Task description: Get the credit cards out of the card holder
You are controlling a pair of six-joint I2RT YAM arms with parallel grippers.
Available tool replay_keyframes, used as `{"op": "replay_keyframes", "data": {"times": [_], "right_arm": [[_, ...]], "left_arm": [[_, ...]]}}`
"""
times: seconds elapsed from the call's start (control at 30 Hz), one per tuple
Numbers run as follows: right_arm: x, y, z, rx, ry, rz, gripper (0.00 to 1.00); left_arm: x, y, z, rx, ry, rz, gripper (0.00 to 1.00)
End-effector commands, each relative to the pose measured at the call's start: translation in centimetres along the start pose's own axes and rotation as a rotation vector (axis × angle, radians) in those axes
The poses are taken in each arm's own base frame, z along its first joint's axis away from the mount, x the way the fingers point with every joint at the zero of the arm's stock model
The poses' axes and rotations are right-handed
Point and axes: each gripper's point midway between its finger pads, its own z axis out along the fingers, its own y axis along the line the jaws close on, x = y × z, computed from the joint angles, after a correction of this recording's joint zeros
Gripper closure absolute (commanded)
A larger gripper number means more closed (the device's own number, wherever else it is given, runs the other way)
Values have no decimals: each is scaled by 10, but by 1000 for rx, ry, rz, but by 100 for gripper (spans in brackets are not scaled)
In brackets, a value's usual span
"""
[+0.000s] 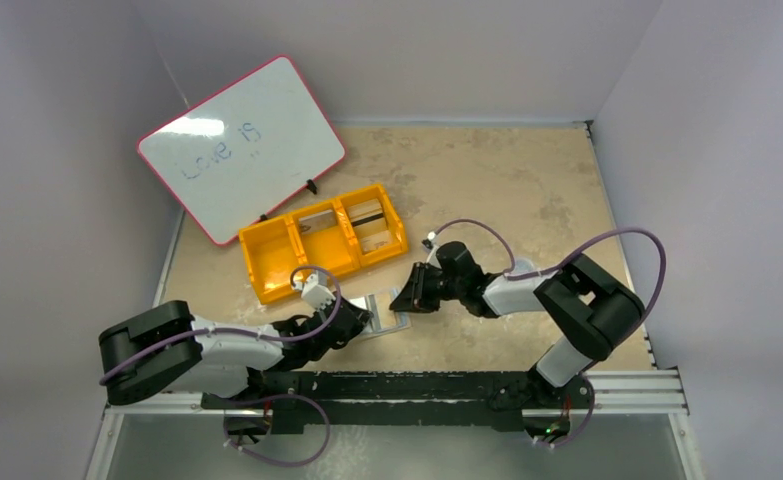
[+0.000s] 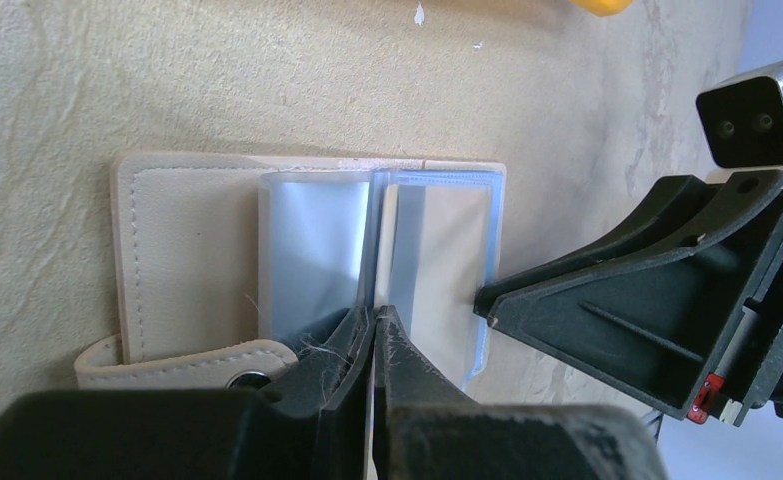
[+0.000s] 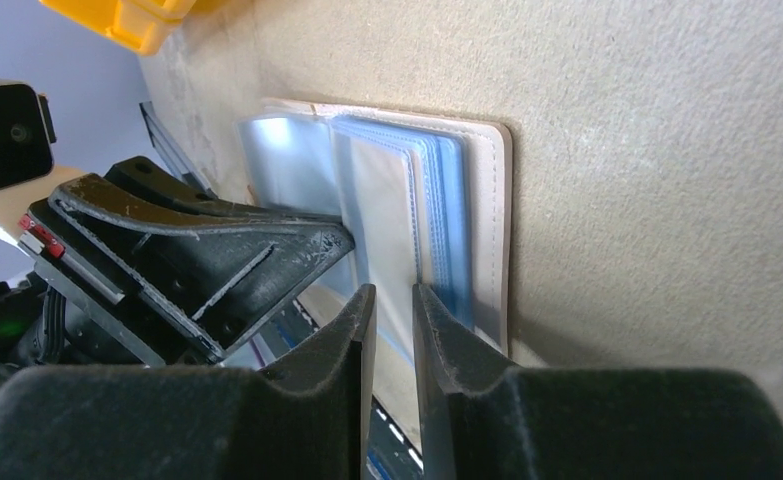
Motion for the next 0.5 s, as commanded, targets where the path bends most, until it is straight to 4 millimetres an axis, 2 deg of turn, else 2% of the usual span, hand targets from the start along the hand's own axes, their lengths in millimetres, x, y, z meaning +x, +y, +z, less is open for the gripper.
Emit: {"op": "replay_keyframes", "data": {"times": [0.0,0.2,0.37,0.47], "right_arm": [[10,-12,-5,56,15,8,77],[6,-9,1,41,14,-3,77],[6,-26,0,126,-2,36,77],[6,-14,7,59,29,-1,76]], "left_arm": [[6,34,-1,-97,20,56,100],[7,31,-1,-83,26,62,100],[8,33,-1,-84,30,53,100],[12,31,0,-63,44,45,100]]}}
